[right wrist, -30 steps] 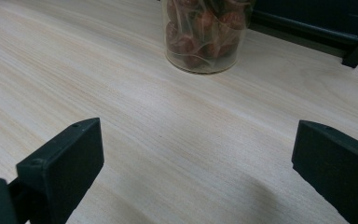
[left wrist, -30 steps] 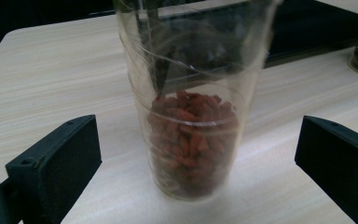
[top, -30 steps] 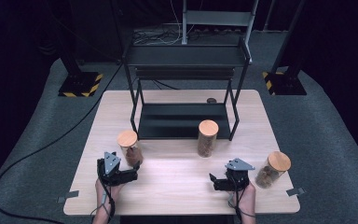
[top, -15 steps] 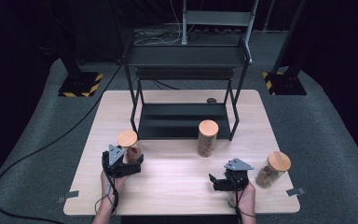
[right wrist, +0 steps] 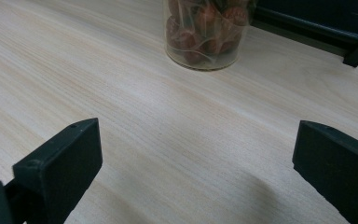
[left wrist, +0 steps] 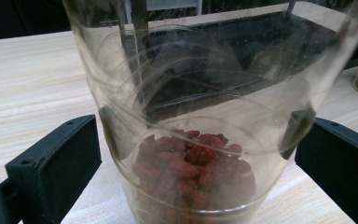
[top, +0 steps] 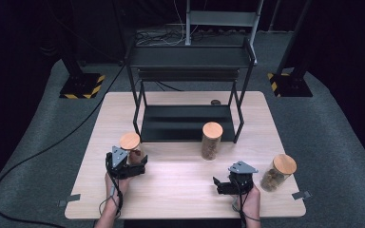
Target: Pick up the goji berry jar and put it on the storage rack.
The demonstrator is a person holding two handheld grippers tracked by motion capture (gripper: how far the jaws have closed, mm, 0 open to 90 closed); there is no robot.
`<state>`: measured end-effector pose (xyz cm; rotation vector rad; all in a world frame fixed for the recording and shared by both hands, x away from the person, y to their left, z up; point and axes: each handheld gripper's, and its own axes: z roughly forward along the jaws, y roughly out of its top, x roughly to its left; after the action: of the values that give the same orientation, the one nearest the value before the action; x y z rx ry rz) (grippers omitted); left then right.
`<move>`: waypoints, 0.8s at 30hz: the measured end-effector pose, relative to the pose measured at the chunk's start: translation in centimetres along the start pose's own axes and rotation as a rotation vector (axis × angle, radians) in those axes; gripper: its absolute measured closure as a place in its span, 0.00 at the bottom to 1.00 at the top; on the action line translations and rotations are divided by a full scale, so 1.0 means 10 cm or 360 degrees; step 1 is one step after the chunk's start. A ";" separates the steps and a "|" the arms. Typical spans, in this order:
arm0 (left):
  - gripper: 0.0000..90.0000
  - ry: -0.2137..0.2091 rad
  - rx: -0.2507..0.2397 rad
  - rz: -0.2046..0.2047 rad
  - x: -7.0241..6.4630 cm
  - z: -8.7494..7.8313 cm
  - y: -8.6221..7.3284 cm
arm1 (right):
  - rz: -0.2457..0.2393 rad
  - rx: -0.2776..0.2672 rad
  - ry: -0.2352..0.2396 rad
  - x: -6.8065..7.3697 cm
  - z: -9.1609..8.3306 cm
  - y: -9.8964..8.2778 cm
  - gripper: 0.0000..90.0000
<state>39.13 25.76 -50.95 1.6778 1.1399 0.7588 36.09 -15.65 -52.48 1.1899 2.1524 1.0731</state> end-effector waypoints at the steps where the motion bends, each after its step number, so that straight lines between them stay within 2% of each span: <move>1: 0.00 -0.0003 -0.0004 -0.0001 0.00 0.00 0.00 | -0.0002 0.0005 -0.0001 0.00 0.00 0.00 0.01; 12: 0.00 -0.0026 0.0005 0.0013 0.01 0.04 0.01 | -0.0012 0.0002 -0.0006 0.01 0.00 0.00 0.00; 14: 0.01 -0.0049 0.0008 0.0029 0.01 0.04 0.01 | -0.0012 0.0004 -0.0003 0.01 0.00 0.00 0.00; 18: 0.16 -0.0071 0.0002 0.0022 0.02 0.04 0.00 | -0.0020 0.0010 -0.0002 0.01 0.01 0.00 0.00; 22: 0.26 -0.0073 -0.0021 -0.0026 0.07 0.02 0.00 | -0.0024 0.0004 -0.0003 0.02 0.00 0.00 0.00; 24: 0.26 -0.0068 -0.0012 -0.0006 0.06 0.02 0.01 | -0.0015 -0.0001 -0.0006 0.01 0.00 0.00 0.00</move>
<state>39.57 26.26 -50.95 1.6773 1.1093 0.7209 36.02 -15.55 -52.49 1.1795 2.1526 1.0661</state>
